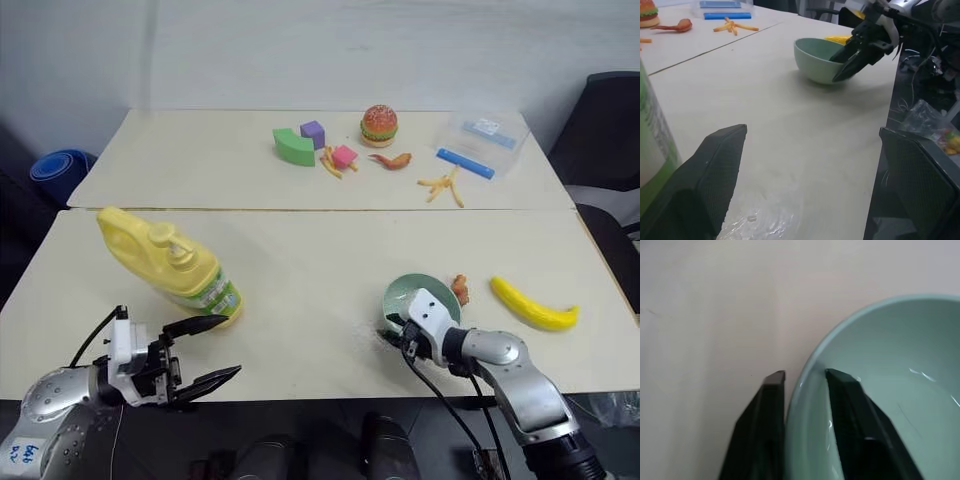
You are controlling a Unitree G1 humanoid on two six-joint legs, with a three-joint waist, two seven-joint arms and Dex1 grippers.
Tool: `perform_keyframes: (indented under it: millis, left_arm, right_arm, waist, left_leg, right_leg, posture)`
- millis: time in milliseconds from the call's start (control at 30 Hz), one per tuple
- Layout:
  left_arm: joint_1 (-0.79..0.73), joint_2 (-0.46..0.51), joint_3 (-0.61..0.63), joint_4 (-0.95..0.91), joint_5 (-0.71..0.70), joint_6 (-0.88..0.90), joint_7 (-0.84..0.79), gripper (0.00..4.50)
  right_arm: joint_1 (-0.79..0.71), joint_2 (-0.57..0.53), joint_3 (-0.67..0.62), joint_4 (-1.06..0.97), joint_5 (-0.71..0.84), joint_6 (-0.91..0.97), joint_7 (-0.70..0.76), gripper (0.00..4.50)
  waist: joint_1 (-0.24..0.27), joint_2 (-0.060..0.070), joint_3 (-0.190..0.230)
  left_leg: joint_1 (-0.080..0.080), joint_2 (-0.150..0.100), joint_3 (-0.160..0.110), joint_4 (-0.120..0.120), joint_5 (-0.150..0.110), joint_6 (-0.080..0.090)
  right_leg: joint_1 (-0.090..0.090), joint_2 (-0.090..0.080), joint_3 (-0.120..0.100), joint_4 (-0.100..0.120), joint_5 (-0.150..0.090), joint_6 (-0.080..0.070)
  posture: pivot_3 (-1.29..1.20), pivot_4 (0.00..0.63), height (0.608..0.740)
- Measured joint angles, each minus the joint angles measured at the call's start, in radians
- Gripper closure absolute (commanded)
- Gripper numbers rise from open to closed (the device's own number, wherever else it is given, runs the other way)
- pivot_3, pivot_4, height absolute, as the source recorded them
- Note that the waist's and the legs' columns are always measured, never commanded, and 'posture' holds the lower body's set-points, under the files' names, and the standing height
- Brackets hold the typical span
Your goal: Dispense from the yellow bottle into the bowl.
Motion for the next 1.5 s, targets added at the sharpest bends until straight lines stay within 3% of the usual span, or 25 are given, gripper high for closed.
perform_keyframes:
  millis: [33, 333, 433, 600, 733, 833, 933, 1100, 1500]
  left_arm:
    - [0.012, -0.004, 0.009, -0.006, -0.004, 0.001, 0.011, 0.00]
    - [0.192, -0.053, 0.171, -0.182, -0.140, 0.079, 0.125, 0.00]
    - [0.273, -0.083, 0.251, -0.238, -0.225, 0.115, 0.168, 0.60]
    - [0.322, -0.072, 0.435, -0.351, -0.500, 0.194, 0.286, 2.23]
    - [0.183, 0.033, 0.528, -0.373, -0.660, 0.225, 0.398, 3.51]
    - [0.008, 0.131, 0.534, -0.326, -0.671, 0.249, 0.450, 4.49]
    - [-0.169, 0.192, 0.459, -0.252, -0.623, 0.266, 0.466, 4.49]
    - [-0.311, 0.198, 0.304, -0.149, -0.509, 0.299, 0.429, 4.49]
    - [-0.389, 0.198, 0.227, -0.116, -0.412, 0.374, 0.381, 4.49]
  right_arm:
    - [-0.007, -0.005, 0.010, -0.002, -0.008, -0.019, 0.014, 4.49]
    - [-0.233, -0.037, 0.080, 0.013, -0.003, -0.095, 0.218, 4.49]
    - [-0.322, -0.030, 0.121, 0.035, 0.000, -0.139, 0.301, 4.50]
    - [-0.485, 0.022, 0.212, 0.031, 0.044, -0.134, 0.449, 4.50]
    - [-0.613, 0.049, 0.248, 0.033, 0.056, -0.122, 0.523, 4.50]
    - [-0.680, 0.084, 0.292, 0.042, 0.054, -0.122, 0.568, 4.50]
    - [-0.742, 0.121, 0.331, 0.068, 0.046, -0.126, 0.598, 4.50]
    - [-0.827, 0.175, 0.369, 0.147, 0.006, -0.140, 0.618, 4.50]
    - [-0.946, 0.270, 0.393, 0.185, -0.013, -0.097, 0.643, 4.50]
  waist:
    - [-0.001, 0.000, 0.000]
    - [-0.013, 0.000, 0.001]
    - [-0.017, -0.001, 0.002]
    - [-0.016, -0.002, 0.003]
    - [-0.008, -0.002, 0.003]
    - [-0.011, -0.002, 0.003]
    - [-0.022, -0.002, 0.003]
    - [-0.038, -0.002, 0.003]
    - [-0.048, -0.002, 0.003]
  left_leg:
    - [0.000, 0.000, 0.000, 0.000, 0.000, 0.000]
    - [0.000, 0.000, -0.001, 0.000, 0.000, 0.000]
    - [-0.001, 0.001, -0.001, 0.000, 0.000, 0.000]
    - [-0.001, 0.001, -0.003, 0.000, 0.000, 0.000]
    - [0.000, 0.000, -0.005, 0.000, 0.001, -0.001]
    - [-0.001, -0.001, -0.005, 0.000, 0.001, -0.003]
    - [-0.001, -0.002, -0.004, 0.000, 0.002, -0.003]
    - [-0.001, -0.001, -0.001, 0.000, 0.003, -0.003]
    - [0.000, 0.001, -0.001, 0.000, 0.003, -0.006]
  right_leg:
    - [0.000, 0.000, 0.000, 0.000, 0.000, 0.000]
    - [0.000, 0.000, 0.000, -0.001, 0.000, 0.000]
    - [0.000, 0.000, -0.001, -0.001, -0.001, -0.001]
    - [0.000, -0.001, -0.001, 0.000, -0.001, -0.002]
    - [0.000, -0.001, -0.003, 0.001, -0.001, -0.003]
    - [0.000, 0.000, -0.004, 0.001, -0.001, -0.003]
    - [0.000, 0.001, -0.004, 0.006, -0.001, -0.002]
    - [-0.001, 0.002, -0.008, 0.006, -0.001, -0.002]
    - [-0.001, 0.002, -0.008, 0.008, -0.001, -0.002]
  posture:
    - [0.00, 0.150, 0.740]
    - [0.00, 0.150, 0.740]
    - [0.00, 0.150, 0.740]
    - [0.00, 0.150, 0.740]
    - [0.00, 0.150, 0.740]
    - [0.00, 0.150, 0.740]
    - [0.00, 0.150, 0.740]
    - [0.00, 0.150, 0.740]
    - [0.00, 0.150, 0.740]
